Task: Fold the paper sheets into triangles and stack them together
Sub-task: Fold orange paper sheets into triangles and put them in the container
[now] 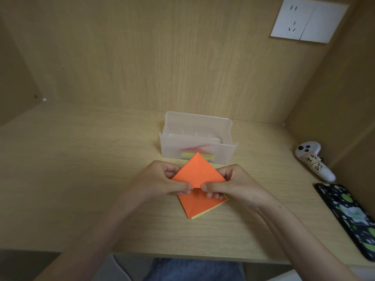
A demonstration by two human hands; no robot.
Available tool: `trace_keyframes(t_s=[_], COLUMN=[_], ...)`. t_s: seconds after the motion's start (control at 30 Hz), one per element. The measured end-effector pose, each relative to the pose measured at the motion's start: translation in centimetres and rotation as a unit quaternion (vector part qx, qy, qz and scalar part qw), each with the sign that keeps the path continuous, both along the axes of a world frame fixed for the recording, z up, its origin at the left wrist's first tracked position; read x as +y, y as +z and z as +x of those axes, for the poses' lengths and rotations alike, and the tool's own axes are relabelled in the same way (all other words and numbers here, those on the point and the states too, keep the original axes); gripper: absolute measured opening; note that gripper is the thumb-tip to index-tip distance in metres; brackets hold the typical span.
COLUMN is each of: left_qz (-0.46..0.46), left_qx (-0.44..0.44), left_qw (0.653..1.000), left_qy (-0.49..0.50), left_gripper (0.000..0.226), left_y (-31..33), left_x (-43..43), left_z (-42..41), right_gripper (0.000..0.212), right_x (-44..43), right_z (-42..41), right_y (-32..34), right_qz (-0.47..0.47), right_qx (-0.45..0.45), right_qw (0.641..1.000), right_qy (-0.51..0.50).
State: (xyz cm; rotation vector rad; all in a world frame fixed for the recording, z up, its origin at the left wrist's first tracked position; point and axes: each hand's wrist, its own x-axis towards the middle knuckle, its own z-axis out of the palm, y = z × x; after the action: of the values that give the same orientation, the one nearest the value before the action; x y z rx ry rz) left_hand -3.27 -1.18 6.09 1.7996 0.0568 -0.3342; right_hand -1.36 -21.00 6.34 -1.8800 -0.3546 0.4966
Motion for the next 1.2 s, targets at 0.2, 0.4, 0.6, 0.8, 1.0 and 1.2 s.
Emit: trace_keyframes(t_s=[0.2, 0.4, 0.6, 0.8, 1.0, 1.2], left_qz=[0.006, 0.014, -0.013, -0.017, -0.029, -0.013], left_qx=[0.002, -0.001, 0.018, 0.023, 0.021, -0.002], left_qw=[1.000, 0.999, 0.999, 0.999, 0.999, 0.999], left_qy=[0.023, 0.030, 0.034, 0.025, 0.028, 0.040], left_gripper=[0.016, 0.016, 0.019, 0.018, 0.017, 0.013], left_y=[0.2, 0.2, 0.2, 0.3, 0.3, -0.1], left_x=[0.3, 1.3, 1.5, 2.0, 2.2, 2.3], left_z=[-0.2, -0.1, 0.0, -0.2, -0.2, -0.1], right_gripper=[0.014, 0.013, 0.012, 0.011, 0.011, 0.014], right_x=[0.0, -0.3, -0.3, -0.9, -1.0, -1.6], right_z=[0.0, 0.1, 0.1, -0.1, -0.1, -0.1], right_y=[-0.1, 0.0, 0.0, 0.1, 0.1, 0.3], right_qz=[-0.002, 0.004, 0.004, 0.000, 0.007, 0.022], right_qx=[0.006, 0.008, 0.010, 0.011, 0.014, 0.014], right_qw=[1.000, 0.999, 0.999, 0.999, 0.998, 0.998], right_qy=[-0.014, -0.033, -0.036, -0.041, -0.054, -0.065])
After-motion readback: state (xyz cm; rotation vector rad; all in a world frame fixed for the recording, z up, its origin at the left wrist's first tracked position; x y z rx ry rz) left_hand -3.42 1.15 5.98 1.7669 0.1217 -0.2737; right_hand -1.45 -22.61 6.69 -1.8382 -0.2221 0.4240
